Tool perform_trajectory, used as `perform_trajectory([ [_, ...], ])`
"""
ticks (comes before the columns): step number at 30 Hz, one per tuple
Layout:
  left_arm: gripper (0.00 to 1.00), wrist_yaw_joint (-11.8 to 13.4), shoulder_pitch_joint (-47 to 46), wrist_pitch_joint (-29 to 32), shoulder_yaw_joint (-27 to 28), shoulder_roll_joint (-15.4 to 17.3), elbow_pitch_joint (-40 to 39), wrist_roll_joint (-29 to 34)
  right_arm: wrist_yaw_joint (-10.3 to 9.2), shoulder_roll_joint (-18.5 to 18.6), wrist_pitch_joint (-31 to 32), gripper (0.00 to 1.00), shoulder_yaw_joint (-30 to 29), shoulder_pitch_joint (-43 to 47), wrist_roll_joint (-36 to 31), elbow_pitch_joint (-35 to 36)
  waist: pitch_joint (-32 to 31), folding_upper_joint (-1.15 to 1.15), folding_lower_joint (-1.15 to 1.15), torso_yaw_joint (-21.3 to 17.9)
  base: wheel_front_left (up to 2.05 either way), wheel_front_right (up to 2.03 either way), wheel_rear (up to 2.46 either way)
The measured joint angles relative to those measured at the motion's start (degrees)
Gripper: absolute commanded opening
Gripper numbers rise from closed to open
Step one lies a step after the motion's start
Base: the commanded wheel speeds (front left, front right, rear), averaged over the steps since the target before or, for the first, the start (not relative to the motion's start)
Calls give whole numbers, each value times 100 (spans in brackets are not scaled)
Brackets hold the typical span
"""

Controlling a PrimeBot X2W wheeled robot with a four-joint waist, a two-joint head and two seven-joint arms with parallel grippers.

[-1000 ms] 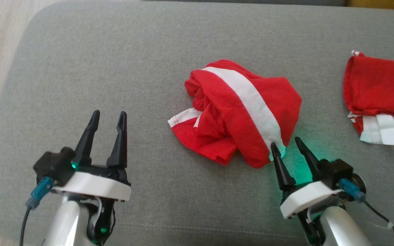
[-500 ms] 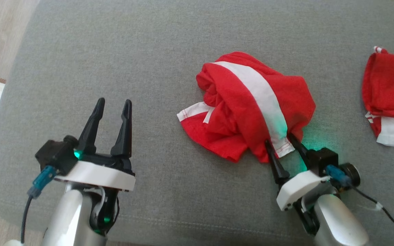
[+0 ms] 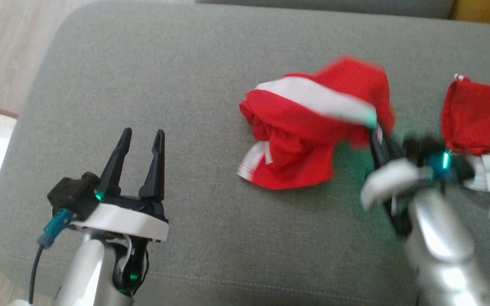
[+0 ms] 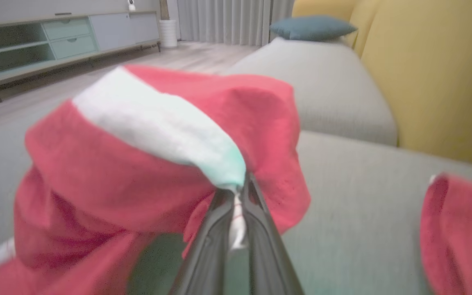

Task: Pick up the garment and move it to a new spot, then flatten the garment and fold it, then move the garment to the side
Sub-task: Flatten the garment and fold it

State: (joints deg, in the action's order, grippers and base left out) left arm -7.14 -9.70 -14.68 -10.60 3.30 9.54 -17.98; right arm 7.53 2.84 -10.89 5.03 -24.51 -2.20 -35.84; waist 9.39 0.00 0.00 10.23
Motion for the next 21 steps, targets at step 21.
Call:
perform_trajectory([
  [21, 100, 0, 373, 0, 43, -49, 15, -81, 1, 287, -231, 0, 1384, -2082, 291, -159, -443, 0, 0, 223, 0, 0, 0],
])
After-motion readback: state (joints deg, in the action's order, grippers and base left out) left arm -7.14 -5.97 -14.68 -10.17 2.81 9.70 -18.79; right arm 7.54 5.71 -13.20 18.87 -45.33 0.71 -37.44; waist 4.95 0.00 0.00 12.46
